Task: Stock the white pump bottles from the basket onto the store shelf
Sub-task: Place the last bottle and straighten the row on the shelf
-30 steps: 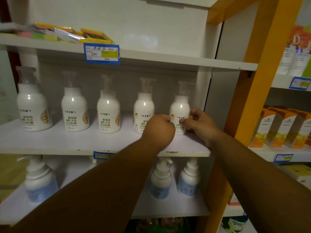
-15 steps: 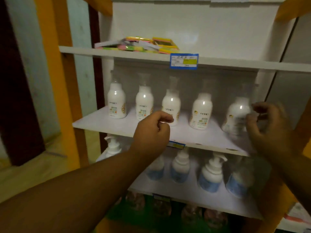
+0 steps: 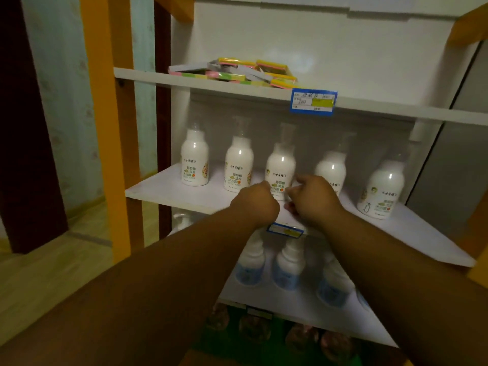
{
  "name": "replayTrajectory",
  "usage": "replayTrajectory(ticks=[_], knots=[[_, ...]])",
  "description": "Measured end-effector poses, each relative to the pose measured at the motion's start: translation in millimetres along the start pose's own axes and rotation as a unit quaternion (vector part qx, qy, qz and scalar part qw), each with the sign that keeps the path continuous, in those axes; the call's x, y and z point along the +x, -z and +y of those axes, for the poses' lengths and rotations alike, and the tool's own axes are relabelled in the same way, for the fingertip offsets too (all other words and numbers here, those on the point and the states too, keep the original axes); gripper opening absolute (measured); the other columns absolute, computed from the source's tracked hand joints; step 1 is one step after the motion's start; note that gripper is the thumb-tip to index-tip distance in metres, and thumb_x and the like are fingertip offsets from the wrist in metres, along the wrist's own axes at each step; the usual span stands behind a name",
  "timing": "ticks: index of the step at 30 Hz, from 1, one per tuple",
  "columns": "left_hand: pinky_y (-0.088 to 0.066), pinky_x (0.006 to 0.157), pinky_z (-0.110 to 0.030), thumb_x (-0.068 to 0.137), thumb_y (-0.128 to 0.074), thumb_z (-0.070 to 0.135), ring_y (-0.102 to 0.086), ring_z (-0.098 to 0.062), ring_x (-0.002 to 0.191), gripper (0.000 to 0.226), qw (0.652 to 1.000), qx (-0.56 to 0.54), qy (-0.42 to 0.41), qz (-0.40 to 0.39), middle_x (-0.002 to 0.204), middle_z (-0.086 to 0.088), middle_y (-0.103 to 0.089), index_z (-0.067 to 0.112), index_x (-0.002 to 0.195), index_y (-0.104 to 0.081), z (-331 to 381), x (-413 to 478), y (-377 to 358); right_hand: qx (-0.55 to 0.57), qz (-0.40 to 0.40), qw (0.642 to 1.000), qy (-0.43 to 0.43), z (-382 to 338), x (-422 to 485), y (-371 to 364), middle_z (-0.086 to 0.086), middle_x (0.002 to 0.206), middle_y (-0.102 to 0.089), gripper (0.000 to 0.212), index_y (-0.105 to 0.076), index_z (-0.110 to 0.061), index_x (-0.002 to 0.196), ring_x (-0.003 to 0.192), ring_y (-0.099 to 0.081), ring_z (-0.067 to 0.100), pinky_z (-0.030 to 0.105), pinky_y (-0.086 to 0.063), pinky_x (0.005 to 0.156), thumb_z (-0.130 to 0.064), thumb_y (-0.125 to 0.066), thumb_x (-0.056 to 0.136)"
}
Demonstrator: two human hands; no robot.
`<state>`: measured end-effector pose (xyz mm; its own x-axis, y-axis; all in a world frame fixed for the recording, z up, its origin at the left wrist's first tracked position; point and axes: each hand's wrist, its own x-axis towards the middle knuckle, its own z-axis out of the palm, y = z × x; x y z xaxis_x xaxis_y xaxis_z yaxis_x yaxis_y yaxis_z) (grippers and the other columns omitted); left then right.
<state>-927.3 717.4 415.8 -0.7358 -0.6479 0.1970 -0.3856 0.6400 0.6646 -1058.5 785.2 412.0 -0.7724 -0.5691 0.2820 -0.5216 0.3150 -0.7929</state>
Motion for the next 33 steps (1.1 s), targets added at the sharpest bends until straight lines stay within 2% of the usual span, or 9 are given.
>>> replayTrajectory(ticks=[2, 5, 10, 17, 25, 30, 33], knots=[[-0.052, 0.093, -0.041, 0.088, -0.053, 0.015, -0.059, -0.029, 0.104, 0.029, 0.999, 0.033, 0.006, -0.007, 0.117, -0.009, -0.063, 0.014, 0.117, -0.057, 1.1, 6.0, -3.0, 0.028, 0.014, 0.999, -0.029, 4.4, 2.1, -3.1, 0.011, 0.089, -0.075, 0.034, -0.065, -0.012, 0.123, 0.072, -0.076, 0.025, 0.045, -0.064, 0.071, -0.023, -0.067, 0.091], [-0.051, 0.095, -0.044, 0.089, -0.05, 0.018, -0.057, -0.029, 0.107, 0.034, 0.999, 0.047, 0.004, 0.002, 0.119, -0.009, -0.062, 0.016, 0.122, -0.055, 0.8, 9.7, -5.8, 0.026, 0.024, 0.999, -0.017, 7.0, 4.3, -7.3, 0.009, 0.084, -0.076, 0.015, -0.071, -0.017, 0.103, 0.073, -0.076, 0.026, 0.05, -0.062, 0.077, -0.024, -0.07, 0.091], [-0.051, 0.094, -0.046, 0.089, -0.049, 0.02, -0.056, -0.03, 0.106, 0.036, 0.997, 0.069, -0.004, 0.027, 0.116, -0.008, -0.063, 0.019, 0.124, -0.054, -4.3, 10.9, -12.8, 0.022, 0.018, 1.0, -0.005, 5.8, 3.7, -9.5, 0.008, 0.08, -0.076, 0.009, -0.073, -0.018, 0.096, 0.073, -0.076, 0.026, 0.052, -0.062, 0.077, -0.025, -0.069, 0.092], [-0.049, 0.098, -0.047, 0.093, -0.048, 0.019, -0.054, -0.03, 0.114, 0.046, 0.995, 0.095, -0.011, 0.036, 0.123, -0.01, -0.061, 0.019, 0.139, -0.046, -2.5, 7.4, -13.1, -0.006, 0.035, 0.999, 0.013, 9.1, -1.3, -9.1, 0.007, 0.083, -0.076, 0.02, -0.075, -0.012, 0.106, 0.073, -0.074, 0.021, 0.047, -0.061, 0.079, -0.025, -0.068, 0.093], [-0.049, 0.099, -0.049, 0.093, -0.048, 0.017, -0.055, -0.03, 0.115, 0.048, 0.995, 0.098, -0.012, 0.026, 0.124, -0.009, -0.062, 0.019, 0.141, -0.044, -4.4, 7.9, -13.7, -0.078, 0.066, 0.993, 0.054, 11.9, -3.9, -10.8, 0.003, 0.083, -0.076, 0.019, -0.076, -0.018, 0.101, 0.076, -0.073, 0.022, 0.043, -0.061, 0.077, -0.032, -0.065, 0.092], [-0.052, 0.096, -0.047, 0.088, -0.049, 0.02, -0.058, -0.03, 0.111, 0.045, 0.999, 0.03, -0.01, 0.021, 0.121, -0.007, -0.063, 0.022, 0.133, -0.049, -8.4, 7.3, -13.6, -0.067, 0.086, 0.992, 0.068, 7.5, -10.1, -8.2, 0.003, 0.091, -0.077, 0.022, -0.076, -0.018, 0.104, 0.078, -0.072, 0.021, 0.042, -0.061, 0.078, -0.032, -0.061, 0.095], [-0.049, 0.094, -0.033, 0.092, -0.051, 0.015, -0.06, -0.023, 0.113, 0.044, 0.992, -0.082, -0.041, 0.092, 0.127, -0.002, -0.062, 0.02, 0.135, -0.051, -9.8, -4.3, -13.2, 0.017, 0.179, 0.974, 0.137, 3.9, -31.3, 10.5, -0.007, 0.091, -0.071, 0.017, -0.07, -0.024, 0.101, 0.081, -0.068, 0.014, 0.038, -0.06, 0.077, -0.029, -0.055, 0.096]])
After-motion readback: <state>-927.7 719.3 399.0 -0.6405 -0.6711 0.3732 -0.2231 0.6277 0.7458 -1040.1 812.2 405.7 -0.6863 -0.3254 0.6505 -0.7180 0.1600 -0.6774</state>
